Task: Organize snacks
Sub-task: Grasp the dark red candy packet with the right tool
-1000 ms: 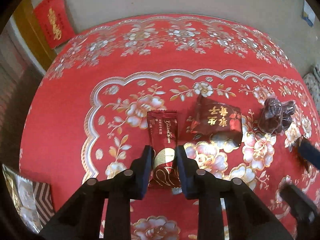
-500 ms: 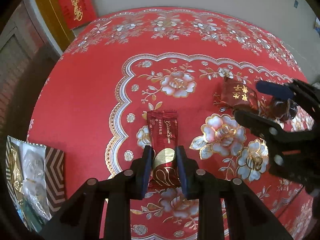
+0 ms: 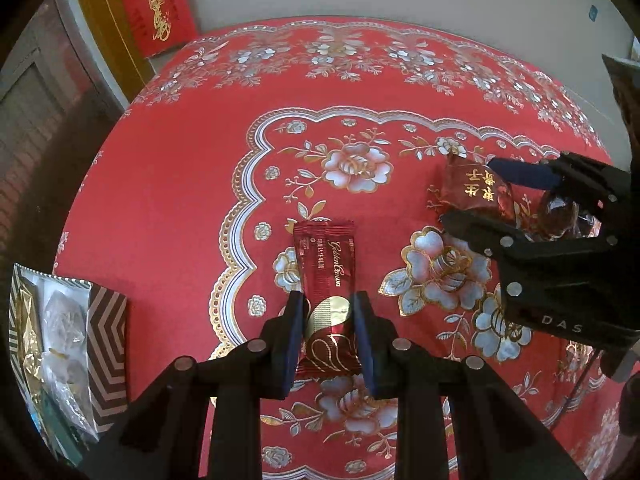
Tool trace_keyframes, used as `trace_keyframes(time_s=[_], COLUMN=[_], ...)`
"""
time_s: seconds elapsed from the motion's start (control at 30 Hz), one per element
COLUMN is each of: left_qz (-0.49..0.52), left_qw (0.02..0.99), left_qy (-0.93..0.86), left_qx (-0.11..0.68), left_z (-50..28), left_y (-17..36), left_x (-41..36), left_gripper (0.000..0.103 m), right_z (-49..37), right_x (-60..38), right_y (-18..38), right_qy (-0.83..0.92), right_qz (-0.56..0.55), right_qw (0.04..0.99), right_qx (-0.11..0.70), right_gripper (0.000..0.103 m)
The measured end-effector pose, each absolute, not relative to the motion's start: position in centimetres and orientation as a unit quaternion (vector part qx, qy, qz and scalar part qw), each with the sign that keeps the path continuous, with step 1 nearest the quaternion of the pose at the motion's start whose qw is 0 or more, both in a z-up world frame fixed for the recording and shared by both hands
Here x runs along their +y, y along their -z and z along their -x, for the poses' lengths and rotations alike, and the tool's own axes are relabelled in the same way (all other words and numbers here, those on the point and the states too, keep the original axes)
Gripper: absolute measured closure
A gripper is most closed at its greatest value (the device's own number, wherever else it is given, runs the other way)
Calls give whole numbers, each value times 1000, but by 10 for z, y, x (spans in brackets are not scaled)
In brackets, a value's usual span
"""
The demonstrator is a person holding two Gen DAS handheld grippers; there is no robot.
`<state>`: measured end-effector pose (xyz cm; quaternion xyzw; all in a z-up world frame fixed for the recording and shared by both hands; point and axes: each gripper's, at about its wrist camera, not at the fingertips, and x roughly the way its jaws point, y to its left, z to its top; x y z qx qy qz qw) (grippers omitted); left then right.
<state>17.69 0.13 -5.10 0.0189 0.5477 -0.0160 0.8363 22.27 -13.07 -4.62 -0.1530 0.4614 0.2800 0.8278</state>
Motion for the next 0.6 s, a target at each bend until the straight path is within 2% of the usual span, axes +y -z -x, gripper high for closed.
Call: trace_keyframes(time_s=[0.03,0.1,0.13,0.17,0.37,0.6], left_qz=[-19,-18,-18,-17,-10,-12], left_qw=[837,838,838,839,841,847], left_qy=[16,15,14,14,11,16], left_qx=[547,546,545,544,541,532], left_z=[-177,-177,-177,-177,-171,-149], left_y=[51,51,51,51,51,44], left_x=[1,1,1,1,2,-4], left_gripper=[78,78,78,78,78,78], right_z=[-223,-220,-217,-215,-183,-142], right_x=[-131,-129,-130,-131,-135,-154], right_y=[48,49,47,46,40,24], right_qy=[-279,-262,-258,-253,-210,-174], right_qz=[151,165,158,154,131,41], right_qw=[827,833,835,837,857,872], right_qx=[464,458,459,460,453,456], right_gripper=[39,51,62,64,71,72])
